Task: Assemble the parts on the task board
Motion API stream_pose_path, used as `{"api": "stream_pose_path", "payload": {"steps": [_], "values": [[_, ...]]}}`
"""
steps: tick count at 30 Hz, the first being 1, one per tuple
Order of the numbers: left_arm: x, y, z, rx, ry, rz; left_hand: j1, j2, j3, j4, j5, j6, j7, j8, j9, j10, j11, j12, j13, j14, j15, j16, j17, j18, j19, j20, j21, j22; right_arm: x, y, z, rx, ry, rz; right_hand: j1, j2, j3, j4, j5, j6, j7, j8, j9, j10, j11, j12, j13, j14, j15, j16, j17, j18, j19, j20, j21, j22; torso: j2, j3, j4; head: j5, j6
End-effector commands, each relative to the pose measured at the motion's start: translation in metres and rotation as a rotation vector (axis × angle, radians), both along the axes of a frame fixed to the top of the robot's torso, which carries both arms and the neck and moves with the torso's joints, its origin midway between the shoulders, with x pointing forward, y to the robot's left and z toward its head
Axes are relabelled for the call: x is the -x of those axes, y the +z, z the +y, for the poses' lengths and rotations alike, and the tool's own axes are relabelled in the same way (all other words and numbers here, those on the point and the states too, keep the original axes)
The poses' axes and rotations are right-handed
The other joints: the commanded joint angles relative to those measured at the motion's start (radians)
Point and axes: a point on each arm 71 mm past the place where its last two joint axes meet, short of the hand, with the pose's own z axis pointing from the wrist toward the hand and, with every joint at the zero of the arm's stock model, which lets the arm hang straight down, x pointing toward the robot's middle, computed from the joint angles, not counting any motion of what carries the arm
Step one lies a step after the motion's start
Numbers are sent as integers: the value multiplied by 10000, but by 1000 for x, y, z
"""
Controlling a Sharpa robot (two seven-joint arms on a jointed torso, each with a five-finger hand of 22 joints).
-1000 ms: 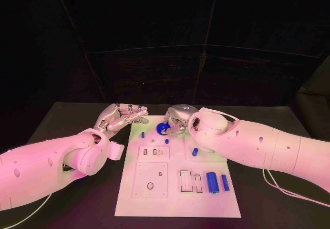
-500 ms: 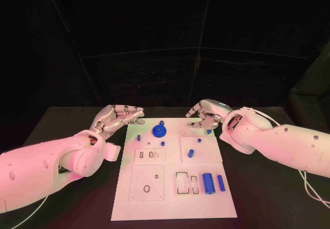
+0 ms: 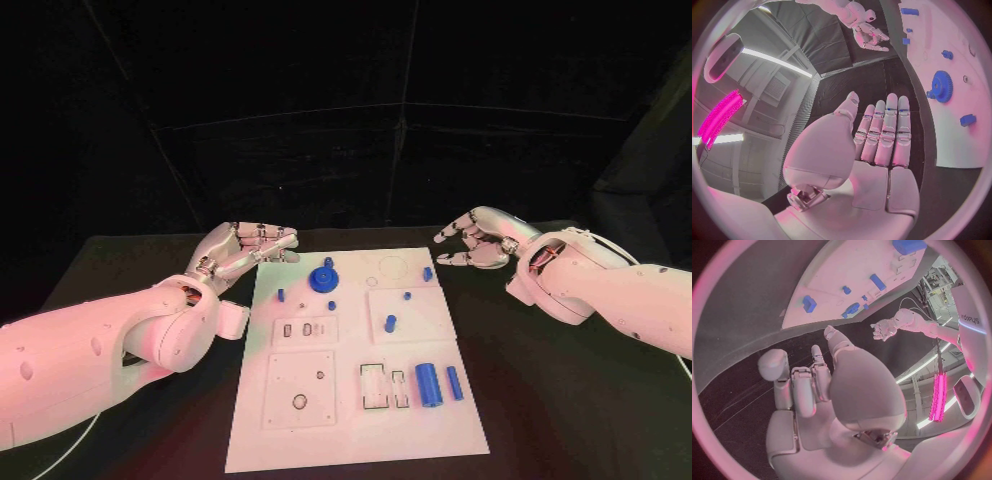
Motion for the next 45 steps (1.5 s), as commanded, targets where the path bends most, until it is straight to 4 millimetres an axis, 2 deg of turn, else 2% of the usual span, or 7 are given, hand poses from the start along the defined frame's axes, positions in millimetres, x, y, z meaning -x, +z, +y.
{"api": "stream_pose_path", "payload": {"steps": [1,5,9,15,22,26,45], "values": [[0,1,-2,167,-217,-71,-34,86,0,-67,40,61,-23,7,15,71,8,45,10,72,-19,-57,16,72,101,-2,0,-16,0,-5,-4,-278,258,58,75,4,-11,-66,11,-77,37,-17,-16,-46,51,-74,955,756,68,-40,1267,-109,-71,5,-55,-17,19,-2,11,-12,26],[-1,1,-2,169,-230,-46,-78,78,-18,-56,39,68,-18,0,12,83,12,38,7,77,-19,-67,20,70,105,-5,-4,-22,0,-17,-11,-196,139,295,77,0,-53,-119,-51,-238,69,-40,-30,-86,78,-131,911,753,88,-48,1250,-105,-91,19,-76,-55,9,-31,10,-24,2],[-2,0,-2,160,-215,-35,-99,73,-27,-51,39,68,-16,-5,10,83,15,31,5,78,-18,-73,22,69,106,-5,-7,-25,-1,-28,-13,-128,93,460,85,1,-105,-180,-76,-479,117,-46,-40,-149,120,-218,840,751,122,-54,1238,-98,-119,45,-103,-107,10,-20,14,57,-1],[-3,0,-2,153,-211,-26,-111,69,-33,-49,39,66,-15,-10,8,80,17,25,2,77,-17,-78,24,68,107,-6,-9,-28,-3,-40,-7,-88,222,645,99,9,-128,-215,-92,-580,137,-44,-38,-159,139,-225,837,751,138,-54,1241,-96,-126,60,-110,-120,7,-41,56,78,-41],[-3,0,0,133,-164,-24,-111,69,-33,-49,39,66,-15,-10,8,80,17,25,2,77,-17,-78,24,68,107,-6,-9,-28,-5,-44,-2,-93,321,708,107,44,-123,-223,-93,-598,142,-32,-33,-136,144,-184,873,758,144,-42,1273,-96,-123,66,-109,-116,3,-50,37,147,-86],[-3,-1,0,130,-164,-12,-115,67,-35,-50,39,64,-14,-13,7,77,18,21,1,77,-16,-80,24,68,107,-6,-10,-29,-5,-44,1,-164,365,659,95,77,-124,-219,-105,-593,143,-15,-25,-135,148,-180,876,758,148,-44,1269,-97,-120,71,-106,-111,3,-58,39,126,-109],[-3,-1,1,106,-147,35,-124,63,-39,-68,38,41,1,-41,-2,47,32,-14,-12,68,-9,-102,28,64,105,-4,-22,-41,-10,-49,5,40,340,1054,69,373,-95,-304,-183,-170,75,249,62,-41,96,0,1029,783,119,-2,1381,-104,-71,64,-57,-35,2,-43,35,150,-149]]}}
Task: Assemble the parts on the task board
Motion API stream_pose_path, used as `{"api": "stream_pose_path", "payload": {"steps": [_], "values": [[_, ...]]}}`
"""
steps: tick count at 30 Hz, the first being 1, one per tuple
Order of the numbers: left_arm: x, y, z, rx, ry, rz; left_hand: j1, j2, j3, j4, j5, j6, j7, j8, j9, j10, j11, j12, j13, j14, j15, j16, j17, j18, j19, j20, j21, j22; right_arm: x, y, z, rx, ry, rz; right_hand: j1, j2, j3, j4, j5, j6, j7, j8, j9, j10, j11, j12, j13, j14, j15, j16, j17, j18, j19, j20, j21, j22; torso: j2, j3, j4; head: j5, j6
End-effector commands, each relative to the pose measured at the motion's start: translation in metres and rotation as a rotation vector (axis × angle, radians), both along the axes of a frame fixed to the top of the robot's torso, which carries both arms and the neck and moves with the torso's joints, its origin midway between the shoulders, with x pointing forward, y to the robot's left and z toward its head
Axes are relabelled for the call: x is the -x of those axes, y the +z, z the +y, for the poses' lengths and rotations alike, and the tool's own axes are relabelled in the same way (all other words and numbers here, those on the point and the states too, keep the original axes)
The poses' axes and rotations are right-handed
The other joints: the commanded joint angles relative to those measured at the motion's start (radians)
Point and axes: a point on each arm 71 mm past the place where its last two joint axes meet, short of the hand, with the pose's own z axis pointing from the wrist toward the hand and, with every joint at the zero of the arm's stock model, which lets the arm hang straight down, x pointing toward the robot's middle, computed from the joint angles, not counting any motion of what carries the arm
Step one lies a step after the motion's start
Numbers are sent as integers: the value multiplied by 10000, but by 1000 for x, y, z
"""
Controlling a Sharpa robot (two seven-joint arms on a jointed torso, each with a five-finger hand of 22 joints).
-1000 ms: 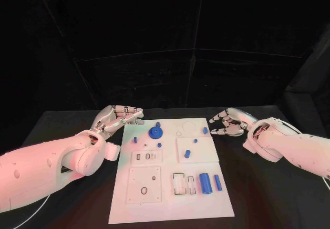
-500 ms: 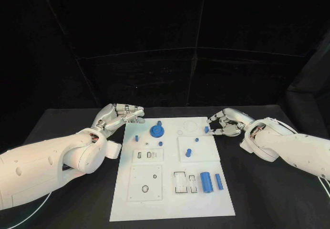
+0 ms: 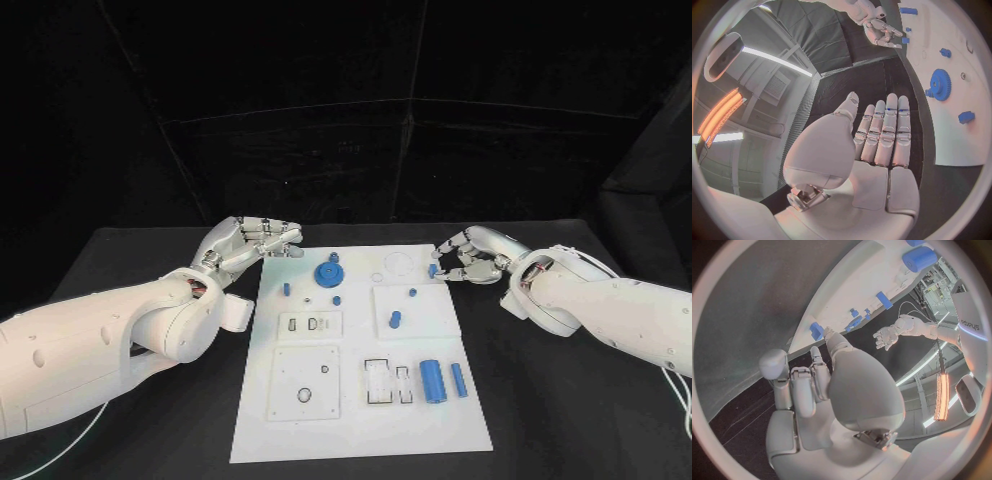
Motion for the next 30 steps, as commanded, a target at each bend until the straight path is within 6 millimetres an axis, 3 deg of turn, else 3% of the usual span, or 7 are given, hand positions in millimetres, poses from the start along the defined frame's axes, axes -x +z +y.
{"api": "stream_pose_path", "payload": {"steps": [1,30], "values": [[0,1,-1,80,-102,-25,-78,17,-12,-42,38,43,1,-41,-2,48,31,-14,-9,70,-10,-64,13,64,72,29,-21,-16,-1,-1,2,194,100,230,-25,155,-9,-63,-74,146,-7,81,21,75,-14,92,1042,784,44,-1,1380,-104,3,-10,-11,15,7,9,-9,18,-9],[0,1,0,49,-70,16,-67,20,-6,-60,37,37,10,-52,-5,39,35,-28,-14,71,-8,-72,16,64,74,30,-26,-21,-4,-4,9,477,19,294,-50,425,160,-170,-158,592,-114,280,37,120,-110,175,1115,802,-35,30,1467,-127,71,-79,58,143,-6,17,-2,23,-98]]}}
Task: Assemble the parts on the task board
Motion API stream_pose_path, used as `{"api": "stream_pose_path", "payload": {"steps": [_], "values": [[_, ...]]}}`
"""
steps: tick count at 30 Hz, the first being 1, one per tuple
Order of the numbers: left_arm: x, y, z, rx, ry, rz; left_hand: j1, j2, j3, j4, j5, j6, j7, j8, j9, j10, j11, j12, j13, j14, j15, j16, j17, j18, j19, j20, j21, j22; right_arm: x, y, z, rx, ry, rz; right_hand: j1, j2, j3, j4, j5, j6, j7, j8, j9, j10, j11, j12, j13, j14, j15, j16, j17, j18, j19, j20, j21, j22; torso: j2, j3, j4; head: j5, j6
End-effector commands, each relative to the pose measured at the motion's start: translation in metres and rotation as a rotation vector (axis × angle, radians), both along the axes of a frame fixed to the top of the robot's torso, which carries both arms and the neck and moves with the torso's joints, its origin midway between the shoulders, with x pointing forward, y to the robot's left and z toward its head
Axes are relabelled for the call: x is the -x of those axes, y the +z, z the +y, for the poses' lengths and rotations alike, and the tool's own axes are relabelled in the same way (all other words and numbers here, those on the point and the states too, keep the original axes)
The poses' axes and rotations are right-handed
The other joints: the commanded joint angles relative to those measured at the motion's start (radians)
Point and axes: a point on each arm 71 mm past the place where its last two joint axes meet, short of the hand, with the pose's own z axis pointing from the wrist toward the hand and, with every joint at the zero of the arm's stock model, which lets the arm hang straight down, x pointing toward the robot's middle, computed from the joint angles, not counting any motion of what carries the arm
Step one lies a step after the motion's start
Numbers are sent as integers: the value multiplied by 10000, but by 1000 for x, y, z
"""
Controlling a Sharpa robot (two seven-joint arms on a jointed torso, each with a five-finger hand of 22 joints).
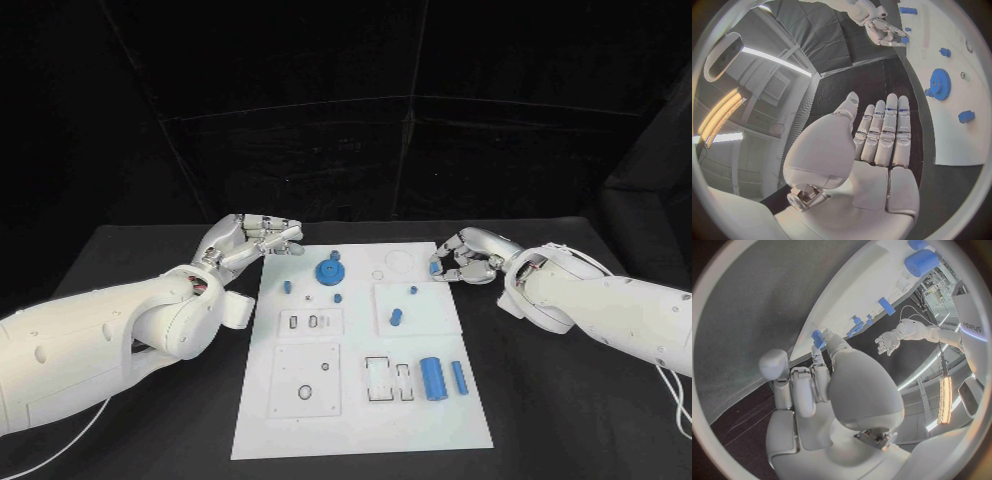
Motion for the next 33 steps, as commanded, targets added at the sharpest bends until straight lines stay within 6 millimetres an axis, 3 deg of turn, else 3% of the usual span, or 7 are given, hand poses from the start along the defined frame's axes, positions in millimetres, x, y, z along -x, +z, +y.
{"api": "stream_pose_path", "payload": {"steps": [1,7,12,18,26,33], "values": [[0,1,-1,55,-86,0,-67,21,-7,-61,36,37,10,-52,-5,39,35,-28,-12,72,-8,-35,9,64,74,29,-26,-14,-1,1,1,53,-24,-36,-16,115,64,-5,-68,105,-12,43,8,47,-43,68,1113,804,-40,33,1479,-130,41,-46,65,24,-6,1,4,-15,-41],[0,1,0,25,-38,28,-62,22,-4,-71,36,34,17,-59,-6,34,40,-36,-15,72,-7,-40,10,63,75,30,-29,-17,-2,0,2,56,-85,-48,-42,198,158,-34,-79,360,-93,152,26,69,-108,98,1140,816,-89,54,1538,-143,87,-84,107,107,0,0,2,-21,-101],[0,0,0,8,-12,46,-62,22,-4,-72,36,33,18,-60,-6,34,40,-37,-15,72,-7,-40,11,63,75,30,-29,-17,-3,1,2,56,-159,-84,18,371,389,-141,-425,943,-325,453,113,123,-303,156,1192,823,-243,65,1575,-149,129,-207,141,168,-6,-6,4,-52,-107],[0,0,0,10,-26,61,-62,22,-4,-72,36,33,18,-60,-6,34,40,-37,-15,72,-7,-40,11,63,75,30,-29,-17,-3,2,3,3,-265,-242,67,498,619,-252,-563,1183,-452,576,154,176,-417,209,1243,839,-348,90,1650,-171,189,-312,189,268,-4,3,0,-39,-123],[0,0,0,15,-40,68,-62,22,-4,-72,36,33,18,-60,-6,34,40,-37,-15,72,-7,-40,11,63,75,30,-29,-17,2,8,9,-338,-406,-846,85,583,905,-378,-492,1163,-462,549,140,204,-444,227,1269,853,-390,111,1715,-181,212,-374,201,291,-17,6,-6,-40,-120],[1,1,0,21,-49,71,-58,28,0,-84,35,26,28,-70,-8,27,47,-48,-18,73,-4,-48,13,63,77,31,-32,-22,16,17,21,-708,-282,-1034,2,566,1064,-424,-434,1074,-418,477,111,194,-414,201,1254,858,-374,119,1738,-180,203,-375,186,262,-47,-30,14,-82,-86]]}}
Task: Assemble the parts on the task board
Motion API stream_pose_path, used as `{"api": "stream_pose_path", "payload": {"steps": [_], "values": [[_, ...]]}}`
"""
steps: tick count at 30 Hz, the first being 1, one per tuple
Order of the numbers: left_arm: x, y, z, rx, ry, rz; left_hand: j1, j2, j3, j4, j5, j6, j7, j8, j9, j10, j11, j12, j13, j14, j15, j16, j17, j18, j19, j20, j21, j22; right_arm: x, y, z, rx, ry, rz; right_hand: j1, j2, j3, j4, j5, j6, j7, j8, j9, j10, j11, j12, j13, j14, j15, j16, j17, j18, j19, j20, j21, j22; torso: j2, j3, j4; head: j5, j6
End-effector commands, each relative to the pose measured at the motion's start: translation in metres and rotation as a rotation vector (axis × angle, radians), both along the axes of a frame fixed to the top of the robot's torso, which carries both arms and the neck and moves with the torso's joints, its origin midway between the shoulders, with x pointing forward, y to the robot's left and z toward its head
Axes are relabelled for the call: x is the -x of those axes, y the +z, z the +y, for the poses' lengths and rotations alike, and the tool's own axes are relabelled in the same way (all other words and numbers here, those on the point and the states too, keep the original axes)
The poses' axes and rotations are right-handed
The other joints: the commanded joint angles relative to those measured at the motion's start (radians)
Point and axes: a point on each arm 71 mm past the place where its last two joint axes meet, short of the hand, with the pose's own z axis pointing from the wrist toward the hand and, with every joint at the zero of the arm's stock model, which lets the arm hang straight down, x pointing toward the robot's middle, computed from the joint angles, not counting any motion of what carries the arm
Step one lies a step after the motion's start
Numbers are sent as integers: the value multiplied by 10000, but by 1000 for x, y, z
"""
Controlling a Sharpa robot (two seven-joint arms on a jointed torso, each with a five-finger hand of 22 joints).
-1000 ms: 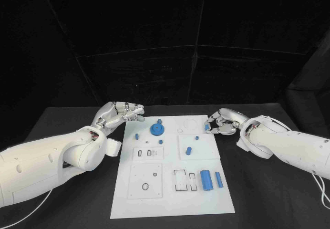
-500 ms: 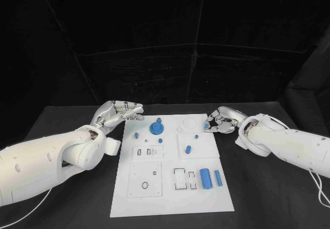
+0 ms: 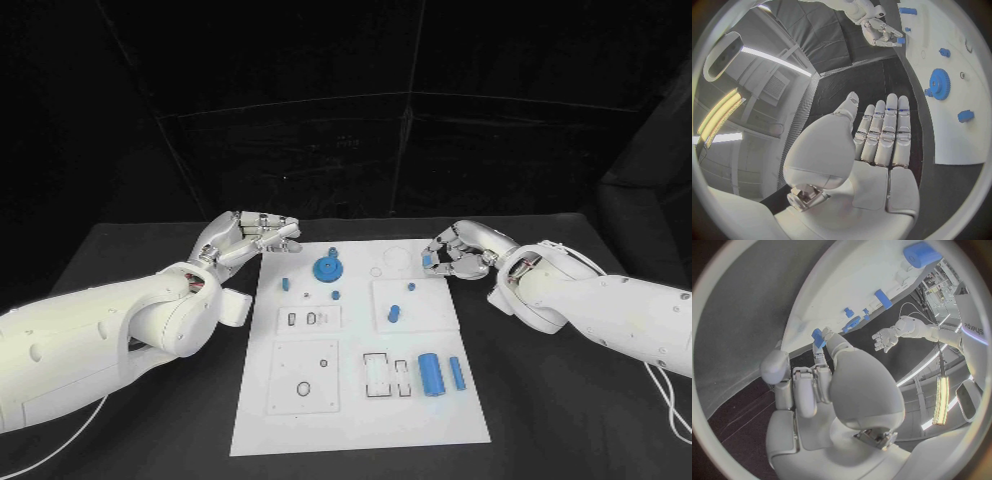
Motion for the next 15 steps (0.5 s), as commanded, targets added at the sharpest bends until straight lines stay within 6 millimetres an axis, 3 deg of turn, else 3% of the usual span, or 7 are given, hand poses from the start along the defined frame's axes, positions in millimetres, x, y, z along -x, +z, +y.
{"api": "stream_pose_path", "payload": {"steps": [1,5,9,15], "values": [[1,1,-1,45,-66,4,-57,28,1,-85,35,26,29,-71,-8,26,48,-50,-10,73,-4,-49,17,63,43,-4,-33,-16,6,8,8,-332,-251,-415,-2,124,102,15,45,98,-126,-43,77,122,-52,4,1250,878,-64,39,1742,-182,-26,-66,32,-16,-26,-29,17,-9,23],[1,1,0,43,-52,2,-57,29,1,-86,35,26,30,-71,-8,25,48,-51,-10,74,-3,-50,17,63,43,-4,-33,-16,15,13,22,-368,-266,-358,-76,141,184,24,-2,80,-115,-69,68,115,-39,-16,1237,882,-53,46,1763,-181,-29,-57,25,-29,-58,-63,48,2,29],[1,1,0,38,-41,0,-57,29,1,-87,34,26,30,-72,-8,25,49,-52,-10,74,-3,-50,18,63,43,-3,-34,-17,23,18,43,-227,-293,-323,-103,175,497,-68,-403,61,-99,-115,52,106,-28,-41,1226,893,-38,67,1828,-177,-28,-45,14,-42,-118,-121,82,-5,-17],[1,2,0,45,-41,-23,-58,30,1,-88,34,28,30,-72,-8,25,49,-53,-11,75,-3,-51,18,63,44,-3,-34,-18,33,21,95,-240,279,-121,-293,87,762,-89,-747,65,-89,-151,42,115,-15,-42,1232,902,-26,83,1876,-181,-8,-29,16,-26,-209,-211,114,178,-90]]}}
